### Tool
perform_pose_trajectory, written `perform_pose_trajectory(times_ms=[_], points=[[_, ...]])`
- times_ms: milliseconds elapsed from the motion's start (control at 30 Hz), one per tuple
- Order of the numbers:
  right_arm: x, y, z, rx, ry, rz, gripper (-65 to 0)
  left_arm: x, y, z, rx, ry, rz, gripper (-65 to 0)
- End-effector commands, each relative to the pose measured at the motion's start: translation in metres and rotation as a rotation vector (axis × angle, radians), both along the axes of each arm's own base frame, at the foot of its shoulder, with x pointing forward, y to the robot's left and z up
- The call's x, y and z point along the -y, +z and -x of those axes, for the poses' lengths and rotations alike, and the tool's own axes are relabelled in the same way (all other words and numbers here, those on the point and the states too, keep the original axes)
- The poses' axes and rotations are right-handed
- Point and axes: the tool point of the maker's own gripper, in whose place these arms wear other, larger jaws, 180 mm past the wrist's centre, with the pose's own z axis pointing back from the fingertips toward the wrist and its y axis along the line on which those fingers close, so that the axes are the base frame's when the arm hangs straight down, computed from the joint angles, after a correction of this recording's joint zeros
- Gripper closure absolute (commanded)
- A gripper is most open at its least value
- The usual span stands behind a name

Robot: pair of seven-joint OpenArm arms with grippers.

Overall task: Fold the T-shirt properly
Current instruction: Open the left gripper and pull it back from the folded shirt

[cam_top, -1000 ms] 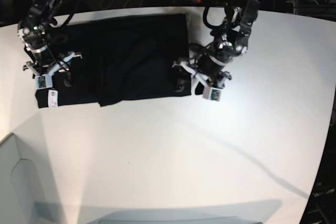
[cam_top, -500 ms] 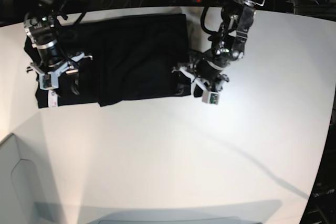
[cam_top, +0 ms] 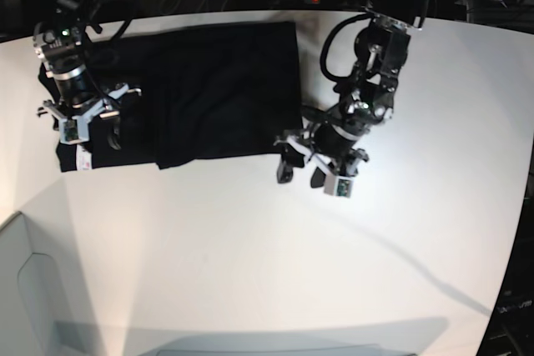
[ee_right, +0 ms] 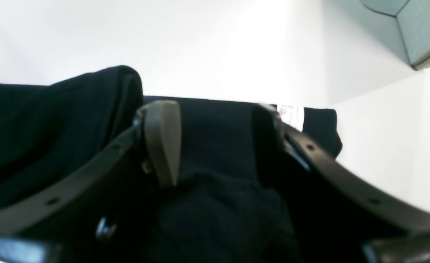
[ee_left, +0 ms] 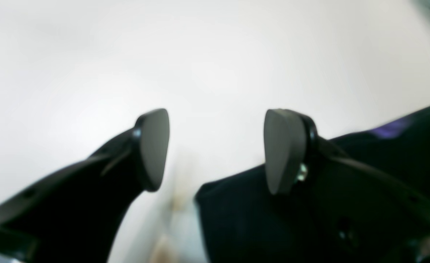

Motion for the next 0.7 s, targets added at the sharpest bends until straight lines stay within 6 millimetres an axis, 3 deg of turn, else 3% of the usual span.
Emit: perform_pose_trajectory(times_ms=[0,133,267,400,533,667], points=[[-0.001,0.015,-0.004,0.056,0.008,-0.001,-32.1,-0.001,0.01,-0.003,0.038,0.001,0.008,-39.4],[0.01,0.009,0.003,0.037,-0.028,0.001,-32.1,-0.02,0.017,-0.001,0.05,0.062,0.021,-39.4],[0.02,0.009,0.007,0.033,-0.054,0.01,-32.1,-0.04,0.038,0.004,0.101,0.122,0.034,-39.4],[0.042,0.01,0.011,0.035,-0.116,0.026,-32.1,-0.062,0.057,0.014,0.148,0.175,0.029,-39.4],[0.064,0.006,0.005,0.043,-0.184,0.003,-32.2,-0.087,0.062,0.021,0.159,0.232,0.01,-39.4],[0.088,-0.017,0.005,-0.007,-0.23,-0.023,-32.2,-0.114,0.057,0.031,0.144,0.302,-0.014,-39.4]])
